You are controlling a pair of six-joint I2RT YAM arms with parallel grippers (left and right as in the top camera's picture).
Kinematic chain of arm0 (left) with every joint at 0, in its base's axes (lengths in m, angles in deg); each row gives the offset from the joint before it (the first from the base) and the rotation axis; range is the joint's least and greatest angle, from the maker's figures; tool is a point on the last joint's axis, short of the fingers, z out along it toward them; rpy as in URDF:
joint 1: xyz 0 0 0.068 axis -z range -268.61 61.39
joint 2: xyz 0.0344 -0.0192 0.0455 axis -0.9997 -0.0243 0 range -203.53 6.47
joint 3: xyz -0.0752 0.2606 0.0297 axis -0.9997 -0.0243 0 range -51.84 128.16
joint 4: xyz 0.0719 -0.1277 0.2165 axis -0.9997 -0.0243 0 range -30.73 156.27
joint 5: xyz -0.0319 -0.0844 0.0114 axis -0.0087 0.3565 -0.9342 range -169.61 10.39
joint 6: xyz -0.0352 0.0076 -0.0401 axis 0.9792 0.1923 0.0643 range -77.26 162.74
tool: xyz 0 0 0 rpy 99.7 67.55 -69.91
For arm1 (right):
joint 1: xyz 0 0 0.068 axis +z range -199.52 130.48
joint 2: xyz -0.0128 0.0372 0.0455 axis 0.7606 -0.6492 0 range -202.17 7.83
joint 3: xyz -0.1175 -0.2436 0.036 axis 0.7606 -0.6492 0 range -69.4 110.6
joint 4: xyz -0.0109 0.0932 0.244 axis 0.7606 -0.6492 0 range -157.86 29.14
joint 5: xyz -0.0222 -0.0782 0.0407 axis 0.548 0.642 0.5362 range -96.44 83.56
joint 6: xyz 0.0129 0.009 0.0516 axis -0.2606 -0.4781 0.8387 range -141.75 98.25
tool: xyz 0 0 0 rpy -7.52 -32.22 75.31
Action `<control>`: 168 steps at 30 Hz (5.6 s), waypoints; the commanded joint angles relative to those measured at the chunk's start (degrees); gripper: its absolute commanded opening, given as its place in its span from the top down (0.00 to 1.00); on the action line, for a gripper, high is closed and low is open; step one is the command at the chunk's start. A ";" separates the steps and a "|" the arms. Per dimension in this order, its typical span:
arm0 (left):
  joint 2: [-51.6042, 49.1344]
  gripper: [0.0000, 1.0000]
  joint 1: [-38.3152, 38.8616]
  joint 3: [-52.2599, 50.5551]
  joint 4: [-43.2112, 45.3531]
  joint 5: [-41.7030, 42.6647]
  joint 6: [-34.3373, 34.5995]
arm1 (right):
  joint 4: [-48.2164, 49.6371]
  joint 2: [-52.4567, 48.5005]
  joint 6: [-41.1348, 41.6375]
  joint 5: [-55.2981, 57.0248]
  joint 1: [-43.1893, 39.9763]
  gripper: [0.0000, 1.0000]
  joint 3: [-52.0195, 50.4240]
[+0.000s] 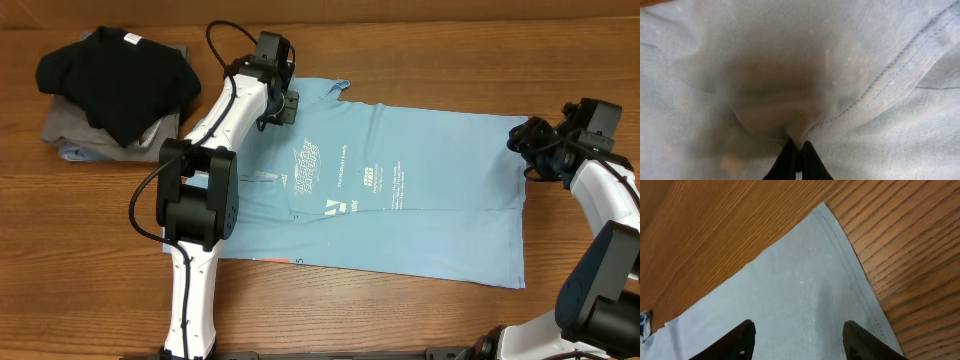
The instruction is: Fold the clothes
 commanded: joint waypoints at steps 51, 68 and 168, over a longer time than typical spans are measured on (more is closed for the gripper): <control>-0.15 0.96 -0.81 23.34 -25.59 -5.11 -0.98 | 9.09 -18.45 -1.77 5.99 0.33 0.48 14.78; -0.15 0.96 -0.79 23.34 -27.87 -6.14 -1.77 | 13.99 -24.61 -1.31 1.36 0.39 0.66 14.75; 30.40 0.52 -6.51 -13.94 -42.14 -4.24 1.27 | -35.36 -3.82 -16.39 -8.17 -10.67 0.96 -0.24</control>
